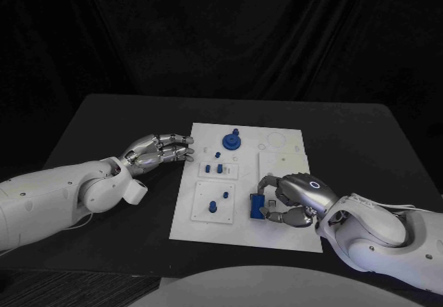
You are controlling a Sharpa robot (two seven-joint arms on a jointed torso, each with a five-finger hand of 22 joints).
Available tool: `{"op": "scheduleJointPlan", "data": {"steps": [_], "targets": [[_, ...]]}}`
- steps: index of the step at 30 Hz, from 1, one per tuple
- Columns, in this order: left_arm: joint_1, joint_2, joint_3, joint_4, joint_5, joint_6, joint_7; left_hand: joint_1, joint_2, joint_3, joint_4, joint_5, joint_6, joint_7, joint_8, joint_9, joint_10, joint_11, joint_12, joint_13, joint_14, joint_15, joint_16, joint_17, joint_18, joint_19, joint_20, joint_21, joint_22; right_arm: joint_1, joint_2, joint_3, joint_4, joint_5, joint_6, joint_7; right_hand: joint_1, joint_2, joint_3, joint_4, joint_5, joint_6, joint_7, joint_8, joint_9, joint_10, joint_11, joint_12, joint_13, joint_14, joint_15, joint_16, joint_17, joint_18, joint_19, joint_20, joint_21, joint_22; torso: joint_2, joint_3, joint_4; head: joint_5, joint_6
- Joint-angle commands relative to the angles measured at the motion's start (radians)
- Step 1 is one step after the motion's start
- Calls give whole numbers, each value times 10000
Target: Assemble the parts on the task board
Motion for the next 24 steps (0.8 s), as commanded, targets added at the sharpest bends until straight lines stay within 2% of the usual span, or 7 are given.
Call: {"op": "scheduleJointPlan", "data": {"steps": [1, 6, 7, 8, 11, 19, 24], "targets": [[-17, 5, 8, 17, 63, 123, 104, -92, -28, 31, -6, 35, 64, 216, -57, -11, -21, 70, 24, 6, 17, 32, 41, 1, -149, 56, -17, 31, -16, -50, -8, -15, 57, -4, 422, -250, -1, -76, 57, 4, 43, -61, -25, -57, -53, 1059, -39, 26, 2634, 809, -53, -27, 1466, 6, 487, 9, -43, 2203, 4, -3, 6, 1, -1], [-18, 10, 8, 13, 63, 126, 96, -92, -28, 31, -6, 35, 64, 216, -57, -11, -21, 70, 24, 6, 17, 32, 41, 1, -149, 56, -17, 31, -16, -55, -2, -15, 36, -4, 622, -405, 53, -144, 171, -4, -163, -392, 47, -454, -449, 1059, 16, 26, 2634, 800, -10, -53, 1424, 34, 431, 38, -170, 2163, 3, -3, 5, -5, -1], [-18, 11, 8, 12, 63, 126, 95, -92, -28, 31, -6, 35, 64, 216, -57, -11, -21, 70, 24, 6, 17, 32, 41, 1, -149, 56, -17, 31, -16, -56, -2, -16, 32, -4, 657, -448, 118, -166, 166, -26, -526, -830, 91, -804, -702, 1059, 33, 26, 2634, 789, 25, -83, 1376, 46, 408, 45, -222, 2147, 5, -1, 6, -7, -1], [-18, 13, 8, 10, 63, 125, 94, -92, -28, 31, -6, 35, 64, 216, -57, -11, -21, 70, 24, 6, 17, 32, 41, 1, -149, 56, -17, 31, -16, -57, 1, -16, 25, -4, 696, -499, 213, -118, -5, -15, -1790, -1395, 144, -1254, -1069, 1059, 108, 26, 2634, 764, 55, -138, 1289, 73, 348, 83, -351, 2106, 4, -1, 7, -9, -1], [-19, 15, 8, 10, 63, 123, 91, -92, -28, 31, -6, 35, 64, 216, -57, -11, -21, 70, 24, 6, 17, 32, 41, 1, -149, 56, -17, 31, -16, -58, 6, -16, 13, -3, 718, -612, 626, -91, -580, 45, -2771, -2156, 224, -1759, -1734, 1059, 173, 26, 2634, 707, 125, -263, 1093, 127, 243, 162, -590, 2034, -2, -3, 5, 2, -1], [-21, 11, 8, 10, 63, 120, 90, -115, -25, 55, -21, 31, 78, 229, -71, -14, -6, 89, 31, 10, 31, 40, 53, -2, -168, 63, -21, 36, -17, -61, 12, -16, 22, -3, 532, -676, 671, -331, -1246, 107, -4355, -2732, 237, -1839, -2334, 1059, 184, 26, 2634, 664, 138, -374, 917, 164, 183, 184, -762, 1986, 4, -4, 5, -5, -1], [-23, 9, 9, 5, 63, 118, 93, -115, -25, 55, -21, 31, 78, 229, -71, -14, -6, 89, 31, 10, 31, 40, 53, -2, -168, 63, -21, 36, -17, -67, 1, -16, 49, -32, 327, -660, 648, -329, -1276, 105, -4805, -2560, 242, -1657, -2444, 1059, 189, 26, 2634, 667, 142, -372, 918, 166, 184, 188, -778, 1985, 2, -1, 2, -4, -1]]}}
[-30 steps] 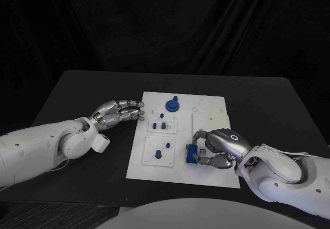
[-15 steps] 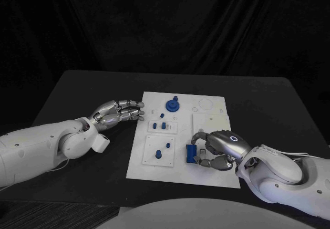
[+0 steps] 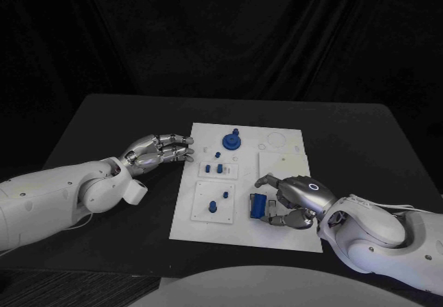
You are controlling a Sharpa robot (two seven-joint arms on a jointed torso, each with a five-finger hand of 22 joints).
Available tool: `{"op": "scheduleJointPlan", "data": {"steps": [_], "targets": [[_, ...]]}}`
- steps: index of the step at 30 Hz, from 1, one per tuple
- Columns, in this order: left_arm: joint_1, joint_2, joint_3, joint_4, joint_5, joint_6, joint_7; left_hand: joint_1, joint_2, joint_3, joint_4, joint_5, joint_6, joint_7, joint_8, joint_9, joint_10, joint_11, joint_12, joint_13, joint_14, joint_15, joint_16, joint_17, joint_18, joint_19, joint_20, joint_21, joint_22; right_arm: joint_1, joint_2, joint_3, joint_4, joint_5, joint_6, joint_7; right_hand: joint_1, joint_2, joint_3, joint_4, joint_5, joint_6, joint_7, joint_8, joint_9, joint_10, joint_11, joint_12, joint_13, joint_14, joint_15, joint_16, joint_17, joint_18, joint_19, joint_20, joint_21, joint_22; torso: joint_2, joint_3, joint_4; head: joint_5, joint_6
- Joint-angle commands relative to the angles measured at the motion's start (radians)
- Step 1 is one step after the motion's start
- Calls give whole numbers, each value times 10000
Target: Assemble the parts on the task board
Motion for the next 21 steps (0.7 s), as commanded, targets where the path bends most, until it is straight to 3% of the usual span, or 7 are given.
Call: {"op": "scheduleJointPlan", "data": {"steps": [1, 10, 12, 14, 21], "targets": [[-17, 7, 8, 11, 63, 107, 108, -74, 16, 56, -22, 31, 78, 229, -33, -15, -4, 90, 32, 9, 31, 40, 53, -2, -167, 63, -21, 36, -17, -32, -13, -3, 52, -50, -201, -229, 19, 23, 40, -12, -158, 278, 41, 206, -42, 1059, 92, 26, 2635, 668, 78, -25, 916, 163, 208, 98, -24, 1992, 0, 1, -4, 1, -1], [-21, 15, 8, 4, 63, 105, 107, -78, 24, 67, -27, 34, 82, 231, -38, -16, -1, 94, 32, 10, 33, 42, 56, -3, -172, 66, -23, 38, -17, -50, 12, -3, 83, -78, -568, -149, 15, 228, 178, -42, -564, 917, 15, 950, -61, 1059, 79, 26, 2635, 673, 73, -23, 914, 165, 217, 102, -40, 1992, -7, 1, 2, -4, -1], [-22, 14, 8, 3, 63, 103, 103, -78, 24, 67, -27, 34, 82, 231, -38, -16, -1, 94, 32, 10, 33, 42, 56, -3, -172, 66, -23, 38, -17, -52, 17, -3, 91, -79, -644, -153, -35, 206, 153, -42, -885, 983, 11, 1171, -49, 1059, 76, 26, 2635, 669, 67, -35, 893, 166, 218, 96, -48, 1991, -9, 0, -1, 1, -1], [-23, 14, 8, 4, 63, 103, 99, -78, 39, 82, -32, 37, 85, 233, -41, -17, 2, 96, 42, 12, 35, 43, 59, -4, -176, 68, -24, 40, -17, -54, 25, -3, 102, -81, -736, -199, -113, 186, 112, -43, -1333, 1116, 4, 1541, 13, 1059, 68, 26, 2635, 670, 64, -38, 886, 170, 216, 90, -67, 1986, -9, 1, -4, 8, -1], [-25, 19, 8, 1, 63, 111, 92, -78, 39, 82, -32, 37, 85, 233, -41, -17, 2, 96, 42, 12, 35, 43, 59, -4, -176, 68, -24, 40, -17, -69, 91, -3, 92, -222, -700, -492, -143, 256, 126, -66, -1588, 1269, -46, 2538, 308, 1059, 40, 26, 2635, 666, 38, -63, 840, 174, 224, 72, -89, 1983, 6, 1, -2, -16, -1]]}}
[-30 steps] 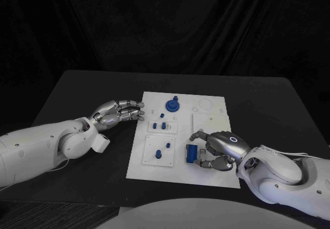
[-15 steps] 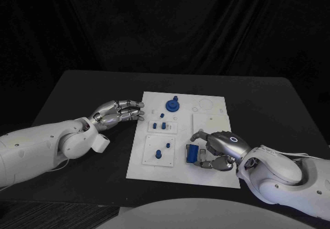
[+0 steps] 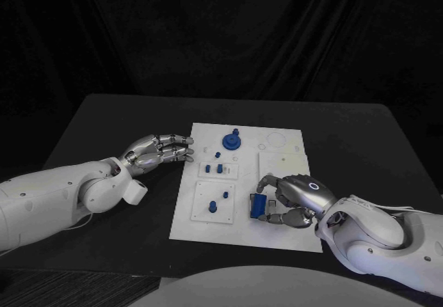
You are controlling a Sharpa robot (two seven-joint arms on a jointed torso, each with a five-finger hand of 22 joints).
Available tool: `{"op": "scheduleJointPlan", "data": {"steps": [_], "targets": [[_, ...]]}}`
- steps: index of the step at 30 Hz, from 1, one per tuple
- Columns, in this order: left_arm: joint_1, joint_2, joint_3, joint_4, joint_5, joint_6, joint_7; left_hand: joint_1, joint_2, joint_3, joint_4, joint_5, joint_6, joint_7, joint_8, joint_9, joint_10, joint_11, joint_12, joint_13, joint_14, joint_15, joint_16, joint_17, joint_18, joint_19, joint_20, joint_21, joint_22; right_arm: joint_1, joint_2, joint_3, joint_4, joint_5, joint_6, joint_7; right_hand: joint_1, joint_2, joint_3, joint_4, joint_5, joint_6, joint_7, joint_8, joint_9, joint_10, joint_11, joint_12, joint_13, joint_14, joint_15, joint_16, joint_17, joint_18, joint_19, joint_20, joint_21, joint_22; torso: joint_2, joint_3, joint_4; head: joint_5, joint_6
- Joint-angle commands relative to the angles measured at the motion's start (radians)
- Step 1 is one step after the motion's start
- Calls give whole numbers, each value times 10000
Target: Assemble the parts on the task board
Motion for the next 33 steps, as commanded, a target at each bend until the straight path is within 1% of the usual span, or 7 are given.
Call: {"op": "scheduleJointPlan", "data": {"steps": [1, 7, 20, 22, 25, 30, 33], "targets": [[-18, 20, 8, 13, 63, 113, 100, -78, 38, 53, -2, 37, 85, 233, -41, -17, 3, 97, 42, 12, 35, 43, 59, -4, -176, 69, -25, 40, -17, -45, 36, 0, 33, -234, -174, -472, -86, -10, 1, -9, -142, 53, 4, 248, 85, 1023, 2, 26, 2627, 668, 36, -62, 836, 175, 187, 36, -63, 1981, 10, 0, -3, -15, -1], [-22, 34, 8, 9, 63, 143, 76, -78, 55, 74, -10, 39, 89, 235, -48, -18, 5, 99, 38, 12, 39, 45, 63, -6, -181, 71, -26, 42, -17, -81, 94, 0, 40, -501, 106, -898, -424, -453, -331, 31, -1346, -331, 8, 767, 212, 1023, 7, 26, 2627, 652, 36, -117, 746, 188, 172, 27, -140, 1961, 0, 0, 2, -2, -1], [-29, 37, 8, 12, 63, 170, 42, -78, 55, 74, -10, 39, 89, 235, -48, -18, 5, 99, 38, 12, 39, 45, 63, -6, -181, 71, -26, 42, -17, -134, 180, 1, 17, -818, 431, -1378, -527, -671, -533, 40, -1764, -520, 18, 1132, 292, 1023, 27, 26, 2627, 602, 55, -230, 571, 240, 79, 41, -390, 1889, 3, -1, 1, -9, -1], [-30, 39, 8, 9, 63, 173, 38, -78, 55, 74, -10, 39, 89, 235, -48, -18, 5, 99, 38, 12, 39, 45, 63, -6, -181, 71, -26, 42, -17, -140, 190, 1, 5, -829, 406, -1348, -343, -483, -378, 25, -1381, -510, 8, 1399, 372, 1023, 28, 26, 2627, 593, 61, -242, 555, 243, 72, 51, -414, 1885, 7, -1, 3, -15, -1], [-32, 43, 8, 7, 63, 180, 26, -78, 55, 74, -10, 39, 89, 235, -48, -18, 5, 99, 38, 12, 39, 45, 63, -6, -181, 71, -26, 42, -17, -146, 206, 1, -12, -838, 350, -1293, -11, -266, -172, -8, -66, -569, -27, 1751, 471, 1023, -3, 26, 2627, 577, 39, -271, 508, 254, 54, 43, -475, 1872, 7, 0, -1, -9, -1], [-34, 47, 8, 8, 63, 186, 12, -79, 65, 90, -19, 39, 93, 241, -52, -20, 6, 98, 36, 12, 43, 50, 66, -7, -187, 73, -27, 44, -17, -152, 234, 1, -33, -846, 228, -1202, 156, -101, -62, -41, 843, -593, -61, 2032, 536, 1023, -27, 26, 2627, 570, 16, -286, 484, 256, 53, 21, -498, 1872, 6, 1, -3, -3, -1], [-35, 50, 8, 4, 63, 190, 3, -79, 65, 90, -19, 39, 93, 241, -52, -20, 6, 98, 36, 12, 43, 50, 66, -7, -187, 73, -27, 44, -17, -154, 247, 1, -44, -848, 153, -1166, 154, -38, -38, -33, 1014, -563, -75, 2147, 567, 1023, -37, 26, 2627, 574, 8, -278, 495, 255, 58, 13, -498, 1874, 5, 0, -2, -12, -1]]}}
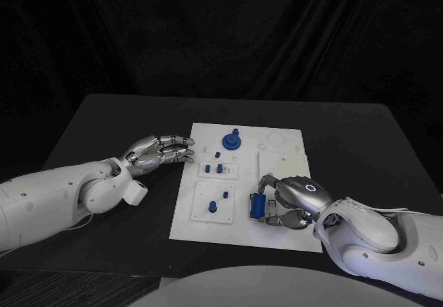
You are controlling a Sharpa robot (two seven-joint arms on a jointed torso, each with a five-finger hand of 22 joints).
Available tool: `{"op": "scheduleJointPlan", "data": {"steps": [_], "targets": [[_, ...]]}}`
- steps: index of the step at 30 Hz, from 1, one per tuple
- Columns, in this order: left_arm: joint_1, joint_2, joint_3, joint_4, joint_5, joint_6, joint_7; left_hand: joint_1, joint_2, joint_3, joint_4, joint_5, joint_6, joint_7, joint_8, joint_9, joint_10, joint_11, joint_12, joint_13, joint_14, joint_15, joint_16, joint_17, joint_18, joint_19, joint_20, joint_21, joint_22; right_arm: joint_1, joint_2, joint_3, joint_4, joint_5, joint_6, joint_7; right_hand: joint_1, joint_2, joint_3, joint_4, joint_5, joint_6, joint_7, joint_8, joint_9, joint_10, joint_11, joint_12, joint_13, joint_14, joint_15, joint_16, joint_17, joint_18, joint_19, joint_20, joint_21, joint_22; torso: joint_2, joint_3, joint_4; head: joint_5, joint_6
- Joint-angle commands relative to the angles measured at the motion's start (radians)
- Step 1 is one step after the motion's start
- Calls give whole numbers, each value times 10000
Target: Assemble the parts on the task board
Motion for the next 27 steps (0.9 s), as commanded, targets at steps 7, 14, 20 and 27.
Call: {"op": "scheduleJointPlan", "data": {"steps": [7, 14, 20, 27], "targets": [[-20, 27, 8, 9, 63, 151, 55, -38, 24, 49, 23, 39, 58, 206, -53, -10, -19, 74, 36, 12, 43, 50, 66, -7, -187, 73, -27, 44, -10, -29, 4, -1, 0, -125, -334, -21, -136, 192, 87, 28, 426, 157, -63, 321, 90, 1022, -66, 26, 2631, 595, -17, -7, 548, 87, 87, -9, -9, 1885, 0, 0, 4, -1, -1], [-22, 29, 8, 5, 63, 165, 32, -38, 33, 63, 17, 41, 62, 210, -55, -11, -17, 72, 36, 12, 47, 54, 70, -8, -191, 73, -28, 44, -11, -30, -35, -1, 39, 46, -437, 73, -397, 274, 102, 36, 673, 256, -98, 445, 113, 1022, -99, 26, 2631, 607, -44, 10, 572, 82, 103, -33, 10, 1892, -4, -1, 5, -3, -1], [-25, 29, 8, 1, 63, 183, -6, -38, 33, 63, 17, 41, 62, 210, -55, -11, -17, 72, 36, 12, 47, 54, 70, -8, -191, 73, -28, 44, -11, -30, -88, -1, 83, 175, -506, 168, -849, 456, 300, 32, 2223, 323, -130, 410, 15, 1022, -145, 26, 2631, 609, -84, 9, 569, 81, 110, -75, 1, 1894, -5, 1, 0, 1, -1], [-29, 23, 8, -1, 63, 205, -40, -42, 35, 76, 7, 39, 66, 213, -61, -12, -14, 74, 47, 14, 55, 60, 76, -8, -197, 74, -28, 45, -11, -30, -155, -1, 135, 270, -638, 239, -1227, 515, 891, 28, 4547, 413, -111, 136, -229, 1022, -153, 26, 2631, 609, -93, 13, 571, 79, 115, -87, -2, 1896, 2, 1, 2, 10, -1]]}}
